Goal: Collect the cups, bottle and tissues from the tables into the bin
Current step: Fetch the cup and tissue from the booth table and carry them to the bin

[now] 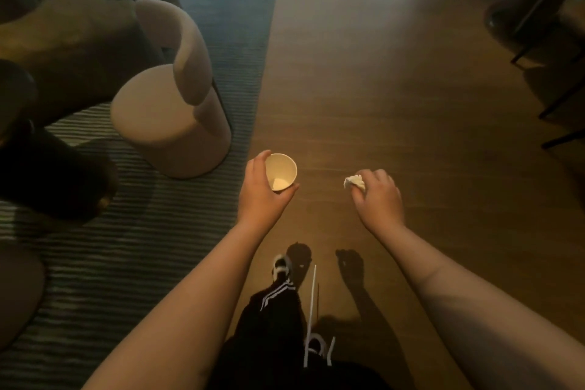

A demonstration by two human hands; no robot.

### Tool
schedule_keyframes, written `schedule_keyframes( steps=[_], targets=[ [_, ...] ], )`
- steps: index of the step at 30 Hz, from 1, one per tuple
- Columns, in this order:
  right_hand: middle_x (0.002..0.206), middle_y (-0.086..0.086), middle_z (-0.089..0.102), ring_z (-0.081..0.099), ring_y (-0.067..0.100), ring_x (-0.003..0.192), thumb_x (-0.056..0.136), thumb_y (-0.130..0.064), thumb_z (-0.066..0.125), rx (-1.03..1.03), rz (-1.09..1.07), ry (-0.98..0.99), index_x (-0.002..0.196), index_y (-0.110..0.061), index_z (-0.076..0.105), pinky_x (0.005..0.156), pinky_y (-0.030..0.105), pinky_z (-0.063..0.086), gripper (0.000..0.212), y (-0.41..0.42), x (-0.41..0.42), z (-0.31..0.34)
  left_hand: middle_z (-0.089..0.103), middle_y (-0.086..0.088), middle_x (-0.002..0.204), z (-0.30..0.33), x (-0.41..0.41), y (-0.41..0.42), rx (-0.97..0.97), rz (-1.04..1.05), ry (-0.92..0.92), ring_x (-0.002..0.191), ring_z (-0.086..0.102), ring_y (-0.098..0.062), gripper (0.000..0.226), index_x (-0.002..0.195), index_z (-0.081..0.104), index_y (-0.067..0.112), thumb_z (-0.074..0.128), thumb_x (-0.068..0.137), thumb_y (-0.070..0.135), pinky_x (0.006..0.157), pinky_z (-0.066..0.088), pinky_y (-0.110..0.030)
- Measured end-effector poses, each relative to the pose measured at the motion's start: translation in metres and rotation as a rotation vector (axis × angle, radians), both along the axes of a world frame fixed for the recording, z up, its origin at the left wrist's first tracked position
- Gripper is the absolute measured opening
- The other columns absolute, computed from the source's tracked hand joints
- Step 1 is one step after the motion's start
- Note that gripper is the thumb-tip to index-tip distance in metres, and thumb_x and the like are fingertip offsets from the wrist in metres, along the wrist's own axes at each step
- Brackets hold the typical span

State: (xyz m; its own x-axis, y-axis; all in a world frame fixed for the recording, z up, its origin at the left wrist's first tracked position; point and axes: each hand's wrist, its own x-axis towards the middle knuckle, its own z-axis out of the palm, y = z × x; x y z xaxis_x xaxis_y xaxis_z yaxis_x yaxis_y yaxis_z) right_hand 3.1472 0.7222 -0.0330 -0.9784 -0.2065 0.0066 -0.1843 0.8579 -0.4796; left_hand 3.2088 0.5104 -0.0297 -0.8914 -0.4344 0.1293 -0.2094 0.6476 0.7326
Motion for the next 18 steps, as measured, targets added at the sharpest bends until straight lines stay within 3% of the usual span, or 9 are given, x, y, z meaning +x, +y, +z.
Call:
schedule_keyframes(
  steps=[9,18],
  targets=[
    [0.109,0.011,0.056,0.050,0.029,0.103,0.092,-0.030,0.056,0.027,0.061,0.011,0.112,-0.014,0.059,0.085,0.039,0.039,0.026,-0.078,-0.218,-0.023,0.045,-0.001,0.132,-0.025,-0.210,-0.067,-0.013,0.014,0.013,0.116,0.045,-0.014,0.081,0.137,0.037,0.019,0.079,0.071,0.039,0.090,0.034,-0.022],
    [0.109,0.014,0.055,0.049,0.032,0.106,0.091,-0.032,0.055,-0.010,-0.042,-0.025,0.110,-0.013,0.060,0.087,0.040,0.039,0.028,-0.123,-0.438,0.003,0.048,-0.006,0.128,0.002,-0.438,-0.117,-0.027,-0.031,0.010,0.115,0.045,-0.016,0.080,0.136,0.040,0.014,0.080,0.070,0.036,0.090,0.031,-0.019]
  ],
)
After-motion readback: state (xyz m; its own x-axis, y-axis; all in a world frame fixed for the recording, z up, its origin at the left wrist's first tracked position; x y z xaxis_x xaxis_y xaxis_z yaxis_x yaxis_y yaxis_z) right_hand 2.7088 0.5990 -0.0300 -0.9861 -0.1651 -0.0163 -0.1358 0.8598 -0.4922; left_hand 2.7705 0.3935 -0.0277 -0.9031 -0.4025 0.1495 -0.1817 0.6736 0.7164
